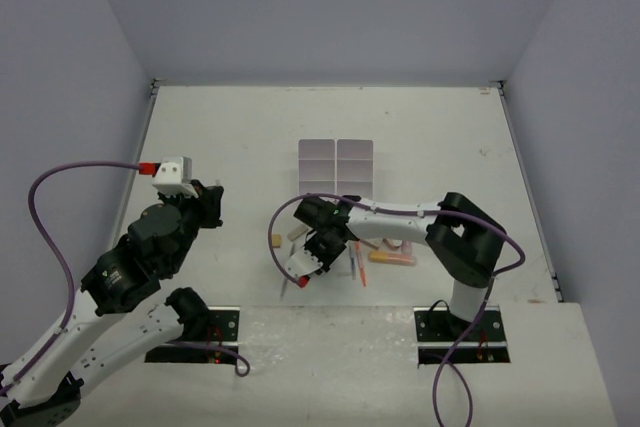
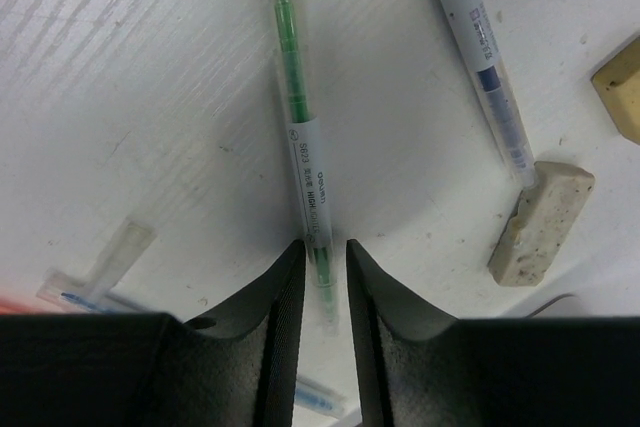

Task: Sort the stationery into containers
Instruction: Pick up the pen from the center of the board.

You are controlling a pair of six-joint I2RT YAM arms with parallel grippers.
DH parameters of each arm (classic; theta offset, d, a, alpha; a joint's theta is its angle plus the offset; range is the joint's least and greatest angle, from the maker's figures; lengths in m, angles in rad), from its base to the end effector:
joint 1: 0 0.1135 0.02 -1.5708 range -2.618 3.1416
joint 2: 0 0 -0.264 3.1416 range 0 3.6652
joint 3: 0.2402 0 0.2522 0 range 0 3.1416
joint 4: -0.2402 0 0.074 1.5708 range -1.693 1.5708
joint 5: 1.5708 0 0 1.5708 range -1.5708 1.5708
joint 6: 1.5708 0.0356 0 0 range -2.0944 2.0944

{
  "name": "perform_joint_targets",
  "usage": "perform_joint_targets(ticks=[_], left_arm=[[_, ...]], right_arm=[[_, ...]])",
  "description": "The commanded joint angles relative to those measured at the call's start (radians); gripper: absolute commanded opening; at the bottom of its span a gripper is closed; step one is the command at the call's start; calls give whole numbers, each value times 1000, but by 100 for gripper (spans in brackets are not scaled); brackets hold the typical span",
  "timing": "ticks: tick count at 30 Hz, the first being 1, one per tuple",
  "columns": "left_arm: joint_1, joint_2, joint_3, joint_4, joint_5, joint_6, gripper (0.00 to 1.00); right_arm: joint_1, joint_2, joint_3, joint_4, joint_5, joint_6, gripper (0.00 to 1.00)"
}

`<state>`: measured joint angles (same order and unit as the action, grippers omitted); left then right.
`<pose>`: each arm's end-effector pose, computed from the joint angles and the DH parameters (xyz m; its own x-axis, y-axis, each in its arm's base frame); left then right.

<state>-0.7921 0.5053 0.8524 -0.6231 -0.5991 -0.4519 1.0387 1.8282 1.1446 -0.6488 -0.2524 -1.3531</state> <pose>0.0834 -0.0560 0.3529 -0.2625 -0.2474 -0.9327 0.1025 0.9540 -0.2819 0.1652 0.2980 0.1552 0.7375 -0.6109 -0.2879 -0.6681 -0.7225 -0.1782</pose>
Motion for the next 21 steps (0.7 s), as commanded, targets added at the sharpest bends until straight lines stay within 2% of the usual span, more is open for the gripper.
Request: perform_joint_targets(ticks=[1,7,15,21], left_arm=[[10,-10,-12,37,-16,7,0],[10,-10,-12,36,-17,9,0],[8,-14,-12,39,-11,12,0],[10,-14,-12,39,-8,12,0]], right_arm=[[-8,36,10,-31,-34,81,29],[-6,94,46,-47,-41,102,29],[-6,106,47,-49,-47,106,20],[-6,76,8,-19,-53,121,23]])
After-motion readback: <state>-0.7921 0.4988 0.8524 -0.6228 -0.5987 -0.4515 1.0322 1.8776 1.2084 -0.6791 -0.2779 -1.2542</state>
